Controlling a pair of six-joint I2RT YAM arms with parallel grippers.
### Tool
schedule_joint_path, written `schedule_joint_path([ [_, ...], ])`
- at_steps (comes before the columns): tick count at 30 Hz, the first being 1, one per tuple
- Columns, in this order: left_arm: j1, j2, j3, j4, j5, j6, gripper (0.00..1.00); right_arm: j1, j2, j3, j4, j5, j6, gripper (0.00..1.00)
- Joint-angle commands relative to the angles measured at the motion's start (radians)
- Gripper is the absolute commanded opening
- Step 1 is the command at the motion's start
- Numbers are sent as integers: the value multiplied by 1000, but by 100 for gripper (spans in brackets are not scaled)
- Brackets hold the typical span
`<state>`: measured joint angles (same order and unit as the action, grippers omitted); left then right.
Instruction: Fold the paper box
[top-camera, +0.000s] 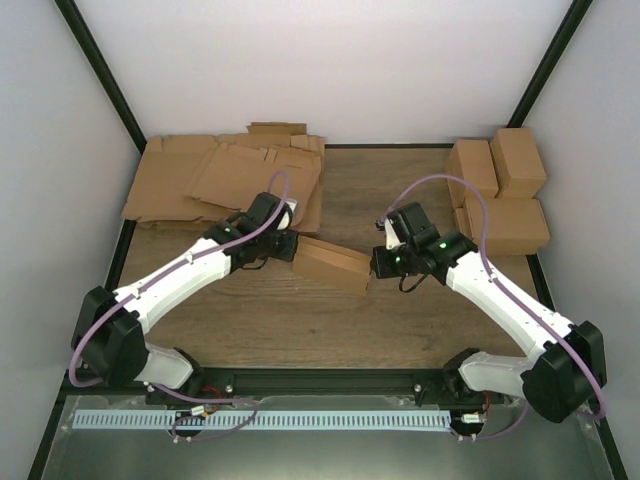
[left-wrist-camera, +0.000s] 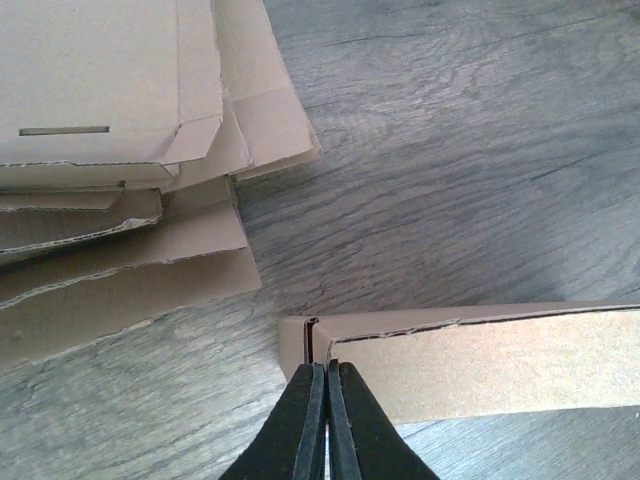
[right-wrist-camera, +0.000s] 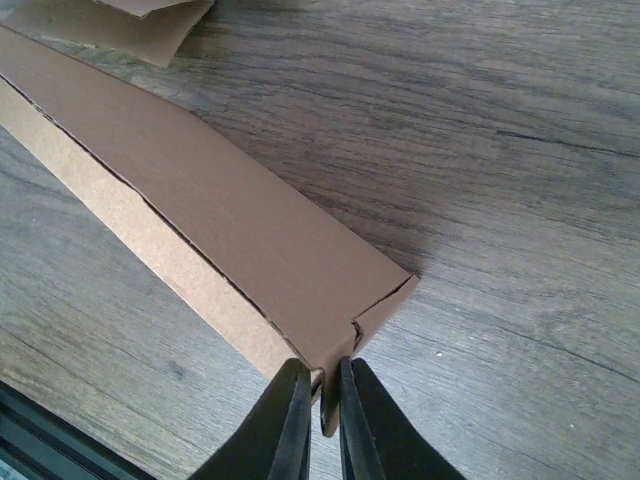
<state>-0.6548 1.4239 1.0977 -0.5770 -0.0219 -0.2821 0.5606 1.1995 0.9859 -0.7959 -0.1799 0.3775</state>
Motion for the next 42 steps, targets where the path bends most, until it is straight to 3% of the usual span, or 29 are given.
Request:
schedule_joint_path([
  [1, -31, -11, -30, 18, -18, -59, 4, 16, -9, 26, -11, 39, 43, 11],
  [12, -70, -21, -27, 0, -63, -122, 4, 17, -14, 40, -21, 100, 119, 1],
  [24, -154, -53, -23, -31, -139, -278, 4, 18, 14, 56, 37, 148, 155, 2],
  [42, -160, -62, -117, 92, -175, -325, 4, 17, -39, -67, 173, 210, 174, 2],
])
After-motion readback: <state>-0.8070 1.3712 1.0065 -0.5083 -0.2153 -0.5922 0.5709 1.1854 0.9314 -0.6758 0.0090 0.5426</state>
